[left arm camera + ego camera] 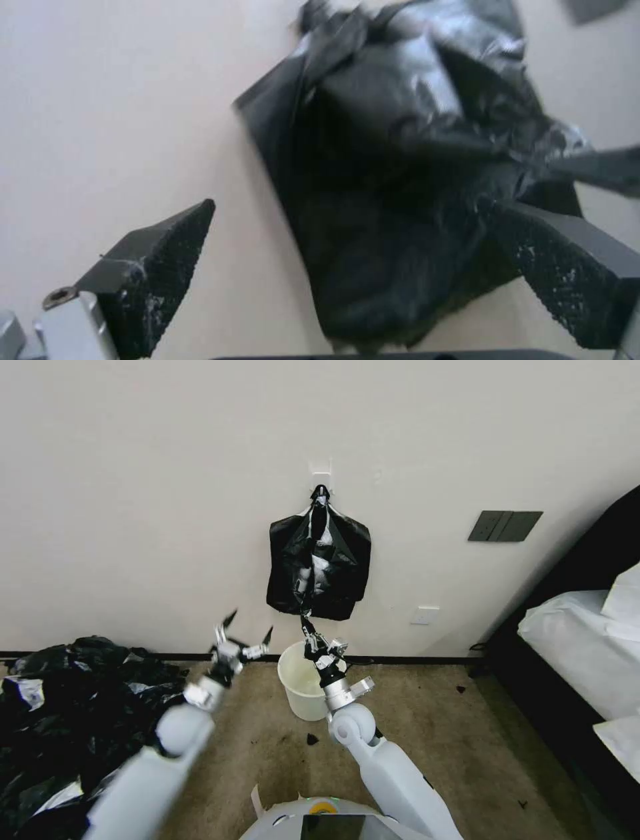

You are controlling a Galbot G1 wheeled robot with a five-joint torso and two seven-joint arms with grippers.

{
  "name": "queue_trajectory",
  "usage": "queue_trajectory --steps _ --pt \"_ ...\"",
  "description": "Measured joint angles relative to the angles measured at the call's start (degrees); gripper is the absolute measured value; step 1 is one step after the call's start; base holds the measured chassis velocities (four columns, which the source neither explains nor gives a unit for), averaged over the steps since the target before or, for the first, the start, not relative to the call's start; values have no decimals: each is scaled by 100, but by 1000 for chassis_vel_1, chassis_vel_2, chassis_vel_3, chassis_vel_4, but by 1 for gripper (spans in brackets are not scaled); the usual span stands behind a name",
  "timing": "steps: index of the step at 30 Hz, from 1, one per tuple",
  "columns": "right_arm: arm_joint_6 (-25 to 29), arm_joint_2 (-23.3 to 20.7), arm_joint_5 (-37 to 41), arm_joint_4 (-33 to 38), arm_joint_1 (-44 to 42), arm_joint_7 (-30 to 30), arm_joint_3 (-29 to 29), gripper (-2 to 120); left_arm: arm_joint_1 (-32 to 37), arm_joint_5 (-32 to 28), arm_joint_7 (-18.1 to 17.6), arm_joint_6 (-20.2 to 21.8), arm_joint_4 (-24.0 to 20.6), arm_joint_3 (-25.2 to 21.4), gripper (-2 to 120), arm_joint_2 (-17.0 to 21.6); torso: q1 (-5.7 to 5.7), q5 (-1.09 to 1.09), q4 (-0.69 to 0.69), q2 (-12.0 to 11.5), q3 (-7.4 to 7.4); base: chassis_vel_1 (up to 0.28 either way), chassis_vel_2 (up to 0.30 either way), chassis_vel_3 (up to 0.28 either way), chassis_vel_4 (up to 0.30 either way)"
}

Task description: Place a trash bag onto the trash bin.

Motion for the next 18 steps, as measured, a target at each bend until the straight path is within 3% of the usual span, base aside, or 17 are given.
queue_trajectory --steps 1,3,5,8,9,11,12,15,16,18 --pt "0 0 0 0 0 0 0 0 0 0 0 0 0 0 100 0 0 0 0 0 0 0 0 0 0" --pt "44 46 -109 -78 22 -3 1 0 -927 -339 222 -93 291 335 100 672 0 0 0 0 0 0 0 0 0" --pt "54 63 -140 -112 31 -3 1 0 -1315 -447 301 -119 422 515 100 877 0 -1 -1 0 0 0 0 0 0" --pt "75 139 -230 -228 61 -2 -9 0 -2901 -957 917 -161 916 1550 100 1479 0 2 -5 0 0 0 0 0 0" --pt "75 139 -230 -228 61 -2 -9 0 -2901 -957 917 -161 916 1550 100 1479 0 2 -5 0 0 0 0 0 0" --pt "87 204 -303 -300 85 -2 -12 0 -3948 -1139 1762 -139 1282 2237 100 1659 0 1 -2 0 0 0 0 0 0" --pt "87 204 -303 -300 85 -2 -12 0 -3948 -1139 1762 -139 1282 2237 100 1659 0 1 -2 0 0 0 0 0 0" --pt "90 312 -374 -365 117 3 23 0 -5080 -1092 2891 13 1696 2832 100 1696 0 2 -2 0 0 0 0 0 0" --pt "90 312 -374 -365 117 3 23 0 -5080 -1092 2891 13 1696 2832 100 1696 0 2 -2 0 0 0 0 0 0" --pt "90 366 -400 -388 135 13 44 0 -5576 -892 3420 74 1828 3110 100 1663 0 1 -1 0 0 0 0 0 0"
